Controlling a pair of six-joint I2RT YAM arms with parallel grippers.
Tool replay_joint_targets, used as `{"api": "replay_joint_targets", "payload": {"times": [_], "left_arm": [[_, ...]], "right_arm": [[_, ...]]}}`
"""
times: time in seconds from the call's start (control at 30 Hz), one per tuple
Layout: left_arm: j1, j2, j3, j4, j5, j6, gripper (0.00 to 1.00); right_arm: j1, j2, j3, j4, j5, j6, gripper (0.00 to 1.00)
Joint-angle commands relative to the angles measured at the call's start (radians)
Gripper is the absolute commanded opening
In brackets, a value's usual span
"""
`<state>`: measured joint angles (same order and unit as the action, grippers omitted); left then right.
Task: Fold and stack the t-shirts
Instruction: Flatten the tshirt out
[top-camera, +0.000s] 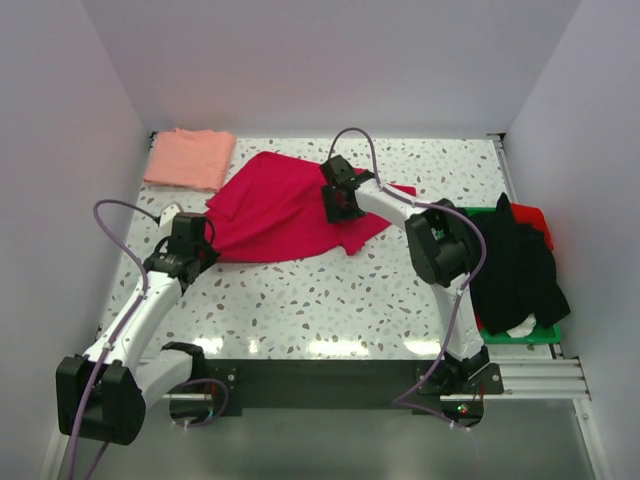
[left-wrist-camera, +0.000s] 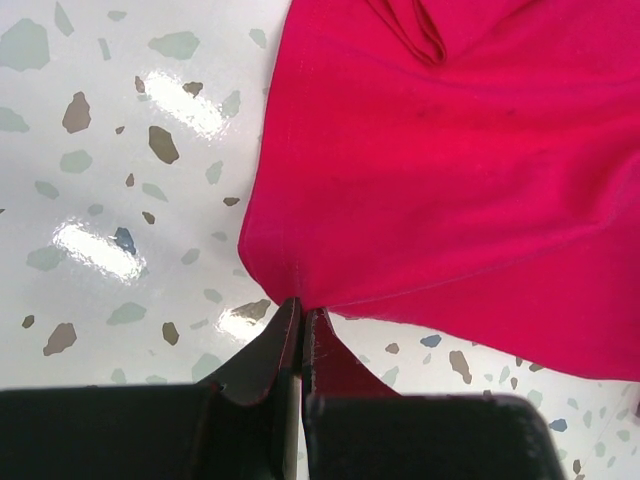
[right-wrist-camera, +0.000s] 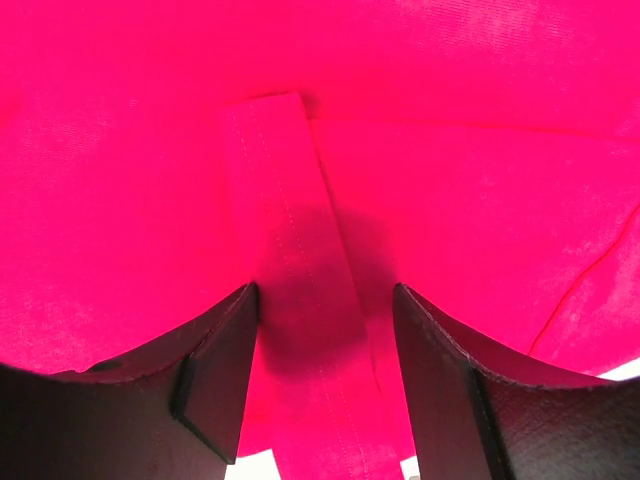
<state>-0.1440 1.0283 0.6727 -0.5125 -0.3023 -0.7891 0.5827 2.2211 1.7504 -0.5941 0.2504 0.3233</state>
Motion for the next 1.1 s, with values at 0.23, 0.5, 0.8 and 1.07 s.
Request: {"api": "replay_joint_targets", "payload": {"times": [0.23, 0.5, 0.8, 1.07], "left_arm": [[0.011, -0.01, -0.031, 0.046, 0.011, 0.014, 0.0], [0.011, -0.014, -0.039, 0.052, 0.017, 0.013, 0.0], [0.011, -0.016, -0.012, 0.046, 0.017, 0.027, 0.0], [0.011, -0.051, 0.111, -0.007, -0.043, 0.091, 0.0]], "right_arm": [[0.037, -0.057, -0.034, 0.011, 0.026, -0.004, 0.58], [0.039, -0.081, -0.08, -0.009, 0.094, 0.026, 0.35], [0.023, -0.251, -0.114, -0.081, 0.19, 0.046, 0.0], [-0.101, -0.589, -0.196, -0.125, 0.112, 0.069, 0.0]]}}
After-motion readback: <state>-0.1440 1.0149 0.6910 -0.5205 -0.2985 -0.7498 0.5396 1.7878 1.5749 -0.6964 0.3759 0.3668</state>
